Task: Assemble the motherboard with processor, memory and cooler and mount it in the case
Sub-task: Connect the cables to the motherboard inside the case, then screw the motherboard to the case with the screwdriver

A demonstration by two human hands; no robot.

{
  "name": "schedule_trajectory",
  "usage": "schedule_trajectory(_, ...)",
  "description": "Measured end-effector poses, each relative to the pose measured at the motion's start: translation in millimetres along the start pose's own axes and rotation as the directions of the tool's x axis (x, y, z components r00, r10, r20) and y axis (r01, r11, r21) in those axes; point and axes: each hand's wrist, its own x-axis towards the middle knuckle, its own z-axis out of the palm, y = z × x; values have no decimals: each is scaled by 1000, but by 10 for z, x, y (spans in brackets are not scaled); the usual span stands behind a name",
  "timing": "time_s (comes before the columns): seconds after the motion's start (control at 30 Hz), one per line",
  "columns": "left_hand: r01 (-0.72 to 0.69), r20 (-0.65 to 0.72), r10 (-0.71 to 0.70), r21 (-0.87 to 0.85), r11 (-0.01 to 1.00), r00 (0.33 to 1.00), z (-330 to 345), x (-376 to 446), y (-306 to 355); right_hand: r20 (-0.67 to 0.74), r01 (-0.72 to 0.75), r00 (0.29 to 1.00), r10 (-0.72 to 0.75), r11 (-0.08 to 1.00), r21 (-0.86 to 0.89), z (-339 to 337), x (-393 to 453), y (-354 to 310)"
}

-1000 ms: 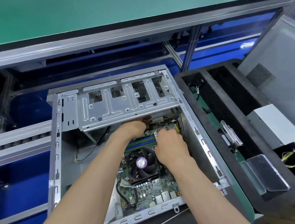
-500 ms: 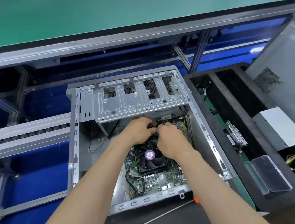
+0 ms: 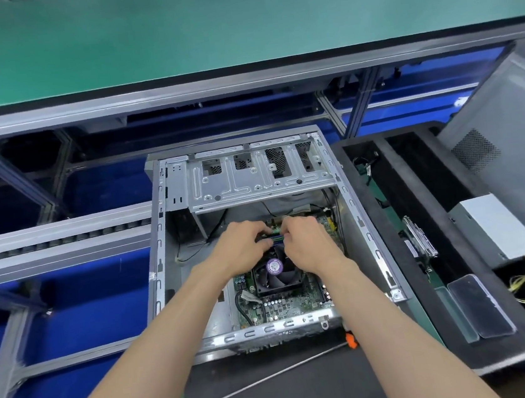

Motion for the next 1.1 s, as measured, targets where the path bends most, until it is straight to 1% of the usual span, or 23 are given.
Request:
schedule_trajectory(0.2,19,26,-19,10,1000,999,59,-183,116,12,39,999,-40,999,30,-18,-49,31)
schedule_trajectory(0.4,98,-31,-98,-5,995,995,169,-257,383,13,71,997,-71,996,48,-115,-176,70)
schedule_trajectory(0.53,122,-107,-117,42,992,987,259,-285,564,-13,138,990,-138,990,-15,-163,-327,106)
schedule_trajectory(0.6,108,-186,-102,23,994,977,283,-286,679,-54,196,980,-194,980,29,-220,-410,149)
schedule_trajectory(0.7,18,-296,-25,-26,999,955,276,-245,945,-168,248,961,-221,955,162,-406,-525,291)
schedule_trajectory(0.77,-72,-339,53,-44,996,939,281,-179,1193,-287,236,945,-157,934,267,-570,-603,464)
schedule_trajectory(0.83,-164,-371,144,-24,986,917,331,-82,1452,-402,225,913,-67,905,361,-730,-682,698)
schedule_trajectory(0.9,-237,-370,228,22,971,901,447,6,1703,-463,205,886,1,895,395,-853,-761,970)
schedule_trajectory(1.0,-330,-304,347,109,938,887,689,98,2032,-451,121,888,91,900,420,-936,-896,1403)
schedule_trajectory(1.03,-350,-262,377,145,926,888,786,120,2128,-426,78,897,120,905,419,-939,-953,1552)
schedule_trajectory(1.1,-371,-128,408,241,897,904,967,139,2307,-360,-20,917,170,923,385,-915,-1056,1861)
